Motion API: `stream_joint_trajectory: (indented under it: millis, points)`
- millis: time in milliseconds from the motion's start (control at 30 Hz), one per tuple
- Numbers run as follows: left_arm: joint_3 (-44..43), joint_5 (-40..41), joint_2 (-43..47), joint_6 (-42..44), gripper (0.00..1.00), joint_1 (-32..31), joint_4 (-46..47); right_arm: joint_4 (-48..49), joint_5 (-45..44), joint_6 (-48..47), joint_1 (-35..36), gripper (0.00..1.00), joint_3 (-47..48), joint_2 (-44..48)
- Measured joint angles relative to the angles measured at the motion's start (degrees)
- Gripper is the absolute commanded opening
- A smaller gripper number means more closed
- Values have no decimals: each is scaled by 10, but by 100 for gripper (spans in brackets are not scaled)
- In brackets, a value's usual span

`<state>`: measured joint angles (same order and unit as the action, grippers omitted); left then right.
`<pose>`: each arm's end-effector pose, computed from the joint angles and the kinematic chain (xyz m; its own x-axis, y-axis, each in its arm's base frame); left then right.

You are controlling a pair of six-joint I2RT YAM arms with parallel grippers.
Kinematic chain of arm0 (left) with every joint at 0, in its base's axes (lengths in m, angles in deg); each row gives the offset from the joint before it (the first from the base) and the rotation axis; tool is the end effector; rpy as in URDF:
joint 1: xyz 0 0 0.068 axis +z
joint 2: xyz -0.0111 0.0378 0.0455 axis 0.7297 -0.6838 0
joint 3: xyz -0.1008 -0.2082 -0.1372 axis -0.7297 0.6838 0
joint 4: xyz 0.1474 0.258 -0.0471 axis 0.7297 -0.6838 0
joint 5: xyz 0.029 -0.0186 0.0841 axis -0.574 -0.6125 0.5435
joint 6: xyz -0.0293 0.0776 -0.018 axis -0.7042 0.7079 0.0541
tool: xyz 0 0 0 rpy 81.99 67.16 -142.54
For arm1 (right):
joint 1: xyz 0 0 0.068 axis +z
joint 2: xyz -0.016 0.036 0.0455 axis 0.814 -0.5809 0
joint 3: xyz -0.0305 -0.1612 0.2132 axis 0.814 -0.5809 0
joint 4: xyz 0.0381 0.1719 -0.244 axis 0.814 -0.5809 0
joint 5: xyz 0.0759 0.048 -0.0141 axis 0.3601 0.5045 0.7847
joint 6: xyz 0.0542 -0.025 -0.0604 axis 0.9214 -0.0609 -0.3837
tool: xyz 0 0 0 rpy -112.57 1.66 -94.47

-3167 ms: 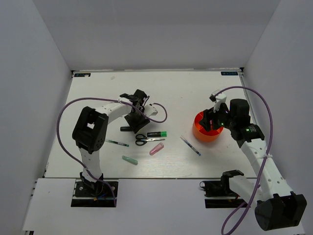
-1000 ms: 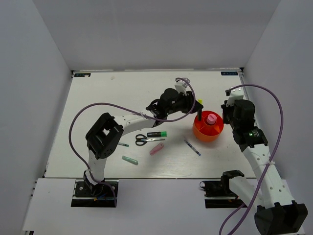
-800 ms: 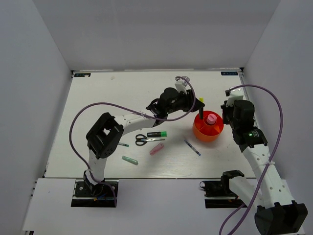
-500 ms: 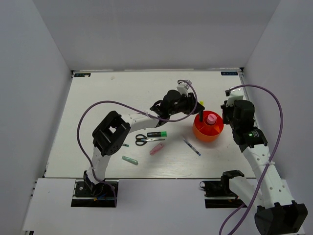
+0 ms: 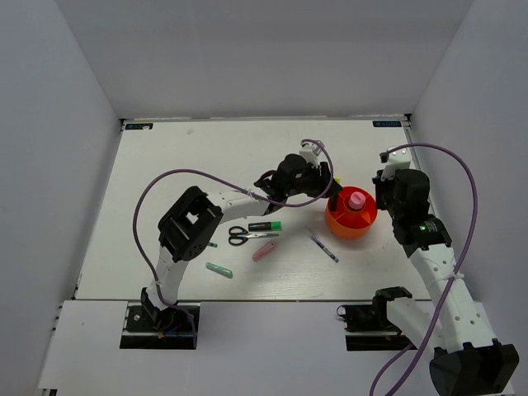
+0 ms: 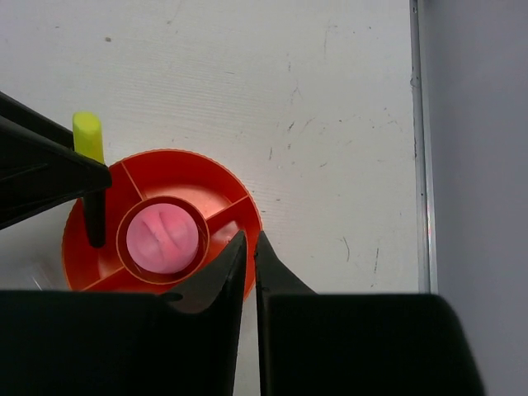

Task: Sort the stationery into containers
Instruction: Place the stationery in the storage box, then pick up the stationery from the center of the board.

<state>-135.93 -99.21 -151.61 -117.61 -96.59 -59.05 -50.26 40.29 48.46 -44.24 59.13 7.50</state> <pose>0.3458 -0.4337 0.1712 -0.6965 -0.1052 -0.7098 0.5745 0.5110 -0.6394 0.2676 0.0333 0.3024 -0.3651 -0.2033 -0.9085 -0.0435 0.9785 -0.2015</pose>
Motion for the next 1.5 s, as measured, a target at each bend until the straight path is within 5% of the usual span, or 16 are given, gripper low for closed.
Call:
stream_joint_trajectory:
  millis: [133, 300, 400, 533, 567, 667, 733, 767, 900, 1033, 1133, 1233, 1500]
  points:
    - [0, 2, 0, 5, 68, -1, -10, 0, 1, 0, 0, 13, 0, 0]
    - [0, 3, 0, 13, 70, -3, -20, 0, 5, 0, 0, 14, 0, 0]
    - [-1, 3, 3, 18, 60, -6, -29, 0, 7, 0, 0, 14, 0, 0]
    - [10, 8, 34, 37, 32, -7, -37, 0, 12, 0, 0, 16, 0, 0]
    - [20, 11, 52, 47, 17, -7, -42, 0, 15, -1, 0, 22, 0, 0]
    - [52, 21, 128, 87, 6, -7, -75, 0, 31, -4, 0, 40, 0, 0]
    - [76, 31, 189, 121, 15, -7, -106, -1, 52, -12, 0, 49, 0, 0]
    - [88, 37, 223, 148, 36, -7, -125, -1, 71, -20, 0, 51, -1, 0]
    - [80, 43, 298, 249, 71, 5, -262, -14, 174, -68, 0, 44, -8, -1]
    - [41, 45, 254, 345, 73, 25, -402, -67, 315, -150, 0, 37, -9, -5]
    - [37, 54, 181, 400, 71, 35, -480, -104, 394, -201, 2, 41, -10, -9]
    - [34, 63, 106, 433, 71, 36, -536, -129, 435, -235, 0, 51, -11, -9]
    - [34, 79, 64, 471, 71, 35, -566, -153, 470, -271, 0, 54, -12, -12]
